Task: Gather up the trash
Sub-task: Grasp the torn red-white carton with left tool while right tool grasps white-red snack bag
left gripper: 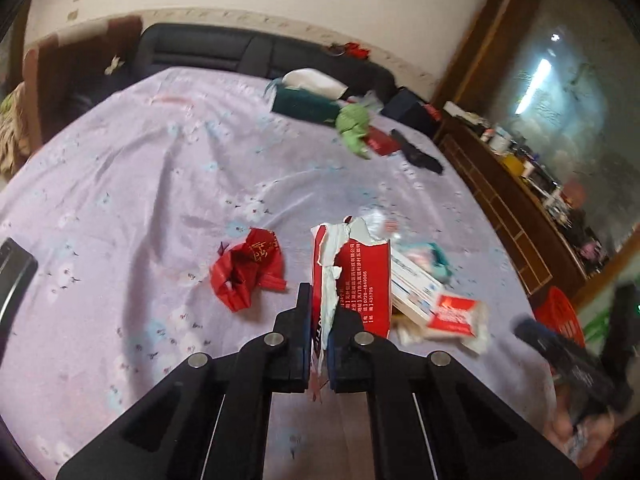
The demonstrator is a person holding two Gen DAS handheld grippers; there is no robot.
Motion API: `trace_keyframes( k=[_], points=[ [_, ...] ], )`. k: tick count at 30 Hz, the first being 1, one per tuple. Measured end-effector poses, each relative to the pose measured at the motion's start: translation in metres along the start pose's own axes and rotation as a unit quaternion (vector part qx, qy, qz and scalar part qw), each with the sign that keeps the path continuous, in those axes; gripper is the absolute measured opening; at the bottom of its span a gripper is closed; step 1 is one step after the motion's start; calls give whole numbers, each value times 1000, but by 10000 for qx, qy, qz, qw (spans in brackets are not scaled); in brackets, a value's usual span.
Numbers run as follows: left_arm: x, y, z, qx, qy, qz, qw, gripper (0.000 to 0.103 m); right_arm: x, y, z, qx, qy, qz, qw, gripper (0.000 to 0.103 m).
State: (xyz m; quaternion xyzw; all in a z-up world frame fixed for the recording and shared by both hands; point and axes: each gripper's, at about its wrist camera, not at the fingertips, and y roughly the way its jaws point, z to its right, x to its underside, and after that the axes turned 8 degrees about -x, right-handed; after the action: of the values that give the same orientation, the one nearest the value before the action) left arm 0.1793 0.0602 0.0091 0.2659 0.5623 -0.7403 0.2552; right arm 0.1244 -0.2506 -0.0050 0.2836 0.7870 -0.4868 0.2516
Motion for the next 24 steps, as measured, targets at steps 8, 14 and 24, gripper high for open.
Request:
trace_keyframes(
  k=[8,14,24],
  points=[
    [14,-22,-17,-12,10,132,9999,5,-29,60,-6,126,-165,-270,9994,49],
    [17,-23,-32,-48,-117,131,9998,5,0,56,-27,-577,-315,-832,9944,45],
    [20,-24,-28,51,-70,173,9998,5,14,41,-51,-468,-853,-746,9925,60]
  ],
)
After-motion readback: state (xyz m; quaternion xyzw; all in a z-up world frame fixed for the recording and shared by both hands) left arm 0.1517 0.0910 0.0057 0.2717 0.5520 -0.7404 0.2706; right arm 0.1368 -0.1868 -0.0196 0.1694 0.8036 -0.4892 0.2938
